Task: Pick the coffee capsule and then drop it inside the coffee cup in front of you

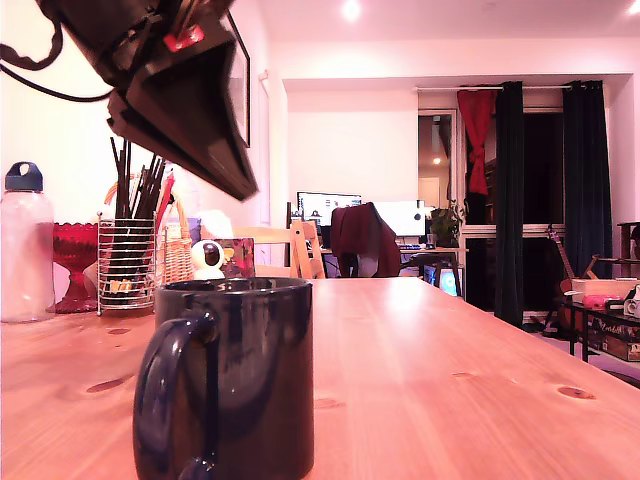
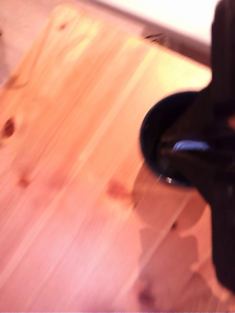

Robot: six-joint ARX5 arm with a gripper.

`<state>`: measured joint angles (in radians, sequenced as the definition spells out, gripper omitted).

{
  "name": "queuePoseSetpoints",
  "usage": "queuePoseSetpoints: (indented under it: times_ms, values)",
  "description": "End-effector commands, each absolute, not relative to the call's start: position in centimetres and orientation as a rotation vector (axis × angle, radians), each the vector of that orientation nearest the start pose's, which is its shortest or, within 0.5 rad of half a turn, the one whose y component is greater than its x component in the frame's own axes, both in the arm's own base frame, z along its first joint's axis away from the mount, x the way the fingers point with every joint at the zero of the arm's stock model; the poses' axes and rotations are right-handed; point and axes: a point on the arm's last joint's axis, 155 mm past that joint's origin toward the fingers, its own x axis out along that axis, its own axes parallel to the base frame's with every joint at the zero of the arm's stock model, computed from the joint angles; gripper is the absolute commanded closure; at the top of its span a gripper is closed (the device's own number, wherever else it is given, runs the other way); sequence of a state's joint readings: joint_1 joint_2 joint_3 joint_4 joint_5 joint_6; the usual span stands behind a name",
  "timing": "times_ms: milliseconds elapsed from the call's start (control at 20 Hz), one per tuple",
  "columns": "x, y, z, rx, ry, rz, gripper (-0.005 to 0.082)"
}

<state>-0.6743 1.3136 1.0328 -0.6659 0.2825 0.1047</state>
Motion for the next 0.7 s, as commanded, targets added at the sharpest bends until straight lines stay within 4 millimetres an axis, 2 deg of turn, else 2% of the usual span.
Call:
queuePoseSetpoints:
  times_ms: [0, 100, 250, 500, 650]
  values:
    - [24.2, -24.4, 15.4, 0.259, 0.895, -0.905, 0.0785]
    - [25.1, -23.0, 16.3, 0.23, 0.874, -0.863, 0.0785]
    - [25.0, -21.0, 16.3, 0.179, 0.907, -0.83, 0.0785]
    - [24.4, -17.7, 14.3, 0.118, 0.953, -0.734, 0.0785]
    - [23.4, -15.6, 12.4, 0.102, 1.009, -0.66, 0.0785]
